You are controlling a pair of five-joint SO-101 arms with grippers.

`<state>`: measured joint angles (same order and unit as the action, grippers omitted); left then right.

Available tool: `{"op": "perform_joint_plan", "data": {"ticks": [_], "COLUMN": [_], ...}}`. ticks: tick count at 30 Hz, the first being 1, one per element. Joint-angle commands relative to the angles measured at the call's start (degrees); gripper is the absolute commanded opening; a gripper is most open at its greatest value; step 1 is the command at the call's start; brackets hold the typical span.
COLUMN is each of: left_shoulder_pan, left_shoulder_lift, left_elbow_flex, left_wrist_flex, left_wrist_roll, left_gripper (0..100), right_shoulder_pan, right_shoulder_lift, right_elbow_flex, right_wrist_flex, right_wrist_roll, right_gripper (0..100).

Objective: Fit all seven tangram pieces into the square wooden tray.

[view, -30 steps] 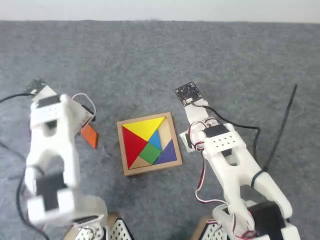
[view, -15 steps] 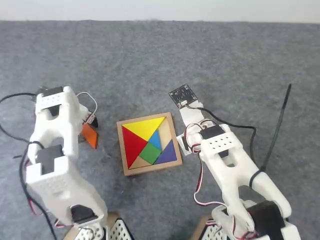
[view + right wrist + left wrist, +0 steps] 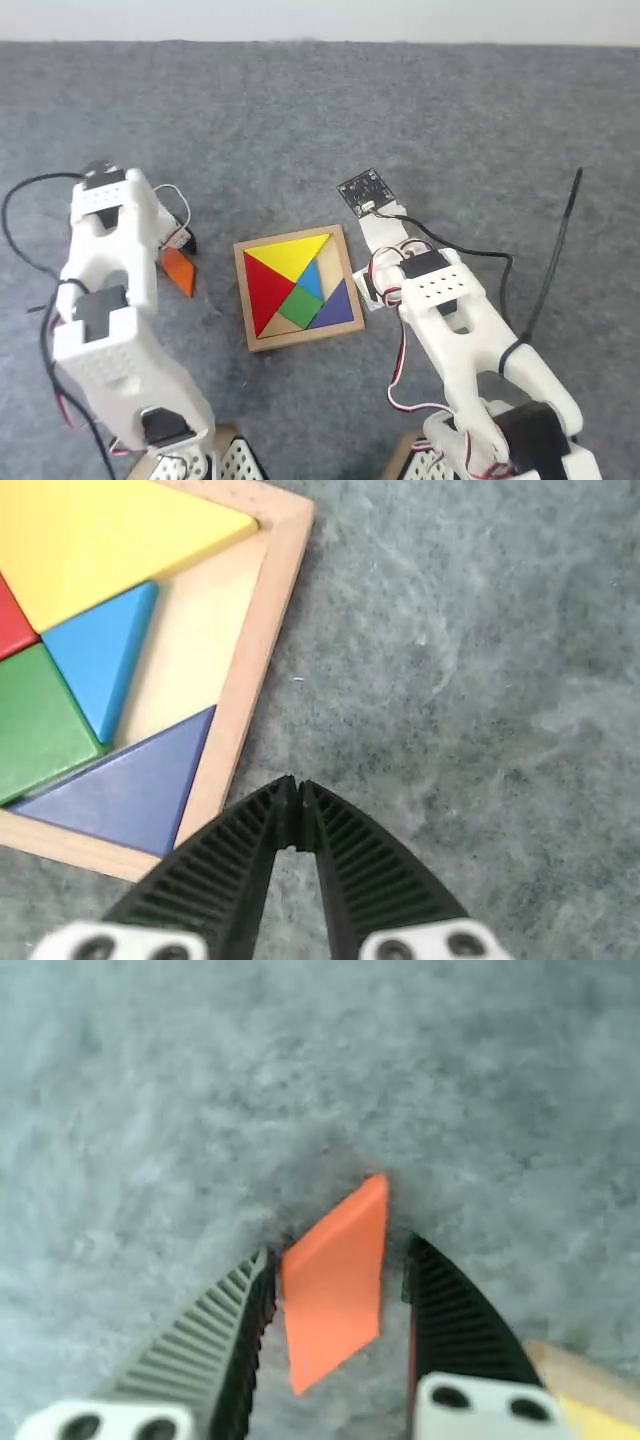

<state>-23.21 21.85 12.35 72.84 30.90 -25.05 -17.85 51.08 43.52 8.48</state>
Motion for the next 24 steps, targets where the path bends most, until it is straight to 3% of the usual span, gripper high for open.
{"op": "perform_joint_plan", "data": {"ticks": [1, 5, 12, 19, 24], "left_shoulder_pan": [-0.3, 0.4, 0.4, -1.1, -0.8], "left_shoulder_lift": [0.4, 0.5, 0.0, -0.1, 0.7], "left_elbow_flex": [-4.0, -4.1, 0.0, 0.5, 0.7], "left_wrist_flex": [-0.4, 0.6, 1.8, 8.3, 6.4], "left_wrist_roll": [-15.2, -20.7, -8.9, -4.3, -3.0], "left_gripper": [21, 21, 21, 21, 21], "right_shoulder_pan": [-0.3, -0.3, -0.3, -0.3, -0.3], "right_shoulder_lift": [-3.2, -3.2, -3.2, -3.2, -3.2], "right_elbow_flex": [-1.8, -1.8, -1.8, -1.8, -1.8], "right_wrist_flex": [0.6, 0.6, 0.7, 0.7, 0.7], "right_wrist_roll": [0.5, 0.5, 0.5, 0.5, 0.5], "right_gripper": [0.8, 0.8, 0.8, 0.8, 0.8]}}
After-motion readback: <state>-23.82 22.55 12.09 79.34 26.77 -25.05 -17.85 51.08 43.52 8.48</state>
